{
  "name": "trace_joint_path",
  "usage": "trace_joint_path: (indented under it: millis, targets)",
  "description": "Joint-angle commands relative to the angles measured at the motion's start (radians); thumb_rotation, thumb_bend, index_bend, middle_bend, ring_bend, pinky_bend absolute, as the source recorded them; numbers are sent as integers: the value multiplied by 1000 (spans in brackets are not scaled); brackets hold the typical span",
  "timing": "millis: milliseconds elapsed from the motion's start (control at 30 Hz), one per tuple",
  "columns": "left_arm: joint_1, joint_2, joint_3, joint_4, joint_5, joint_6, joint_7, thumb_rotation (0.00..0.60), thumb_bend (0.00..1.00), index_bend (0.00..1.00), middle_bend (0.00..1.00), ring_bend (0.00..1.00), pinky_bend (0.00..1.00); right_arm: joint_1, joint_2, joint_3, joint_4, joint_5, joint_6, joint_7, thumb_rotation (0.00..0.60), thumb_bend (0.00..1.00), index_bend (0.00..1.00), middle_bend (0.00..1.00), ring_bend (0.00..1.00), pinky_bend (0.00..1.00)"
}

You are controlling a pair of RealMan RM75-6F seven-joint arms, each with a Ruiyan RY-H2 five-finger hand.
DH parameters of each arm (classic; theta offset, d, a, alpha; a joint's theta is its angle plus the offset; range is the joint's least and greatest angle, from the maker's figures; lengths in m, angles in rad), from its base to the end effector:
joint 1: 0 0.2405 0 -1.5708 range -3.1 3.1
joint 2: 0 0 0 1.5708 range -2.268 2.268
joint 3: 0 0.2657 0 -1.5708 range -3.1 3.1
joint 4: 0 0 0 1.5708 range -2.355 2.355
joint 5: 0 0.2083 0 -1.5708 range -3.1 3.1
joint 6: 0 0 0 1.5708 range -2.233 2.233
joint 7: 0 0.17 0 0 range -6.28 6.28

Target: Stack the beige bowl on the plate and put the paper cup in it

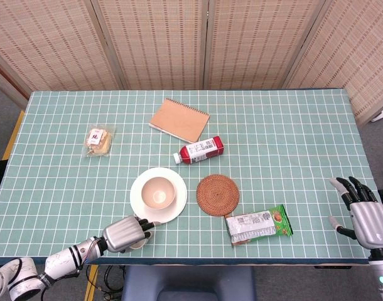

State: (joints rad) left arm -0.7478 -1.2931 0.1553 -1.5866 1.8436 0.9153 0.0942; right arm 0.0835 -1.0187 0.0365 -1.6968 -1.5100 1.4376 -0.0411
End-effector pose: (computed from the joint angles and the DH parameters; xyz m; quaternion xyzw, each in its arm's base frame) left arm -0.1697 0.2666 -0.0131 -0.9188 -0.1762 -0.2902 0.2012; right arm -0.3118 -0.2032 0.1792 0.6197 -0.3855 0.3567 0.5832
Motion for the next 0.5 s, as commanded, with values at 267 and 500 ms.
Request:
trace_joint_path:
  millis: [267, 500]
  targets:
    - [-22, 106, -34, -56, -53, 18, -40, 600, 224, 391, 242, 359, 691, 4, -4, 2, 4, 2, -6, 2, 600, 235, 124, 124, 43, 125]
    - [-56, 207, -102, -112, -128, 16, -119, 600, 224, 380, 242, 357, 691, 6, -9, 3, 11, 5, -10, 6, 600, 234, 124, 124, 43, 125]
